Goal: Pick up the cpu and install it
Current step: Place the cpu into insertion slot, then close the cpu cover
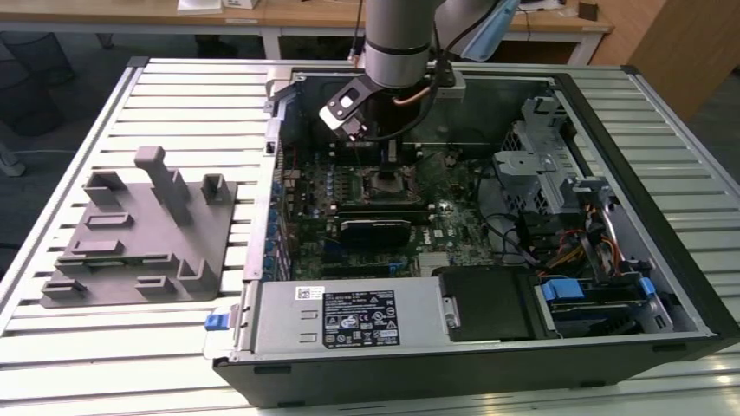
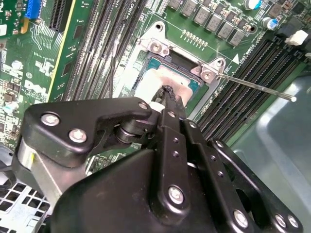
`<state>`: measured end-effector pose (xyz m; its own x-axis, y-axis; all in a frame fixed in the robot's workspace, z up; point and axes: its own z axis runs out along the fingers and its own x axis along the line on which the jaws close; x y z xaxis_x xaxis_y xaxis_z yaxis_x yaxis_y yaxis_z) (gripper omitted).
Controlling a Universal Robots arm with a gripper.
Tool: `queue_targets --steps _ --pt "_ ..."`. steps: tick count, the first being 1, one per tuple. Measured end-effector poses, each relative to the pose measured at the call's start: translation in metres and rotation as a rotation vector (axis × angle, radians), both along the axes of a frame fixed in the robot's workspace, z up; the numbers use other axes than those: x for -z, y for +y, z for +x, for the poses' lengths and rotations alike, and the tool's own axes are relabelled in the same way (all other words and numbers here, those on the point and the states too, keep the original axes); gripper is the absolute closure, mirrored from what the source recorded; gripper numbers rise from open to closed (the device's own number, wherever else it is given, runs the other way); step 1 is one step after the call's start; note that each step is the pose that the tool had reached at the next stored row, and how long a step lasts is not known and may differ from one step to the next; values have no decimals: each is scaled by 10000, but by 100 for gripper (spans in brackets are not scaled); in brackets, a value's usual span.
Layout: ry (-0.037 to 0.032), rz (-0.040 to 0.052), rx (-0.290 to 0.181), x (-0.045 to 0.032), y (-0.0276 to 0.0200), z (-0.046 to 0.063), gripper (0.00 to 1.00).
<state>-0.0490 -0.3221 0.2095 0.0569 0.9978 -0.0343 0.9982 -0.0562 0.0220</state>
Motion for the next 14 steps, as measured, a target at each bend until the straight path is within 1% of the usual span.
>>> queue_targets --steps 9,14 --pt "-1 0 0 -53 0 0 89" --pt "-1 1 0 -103 0 0 89"
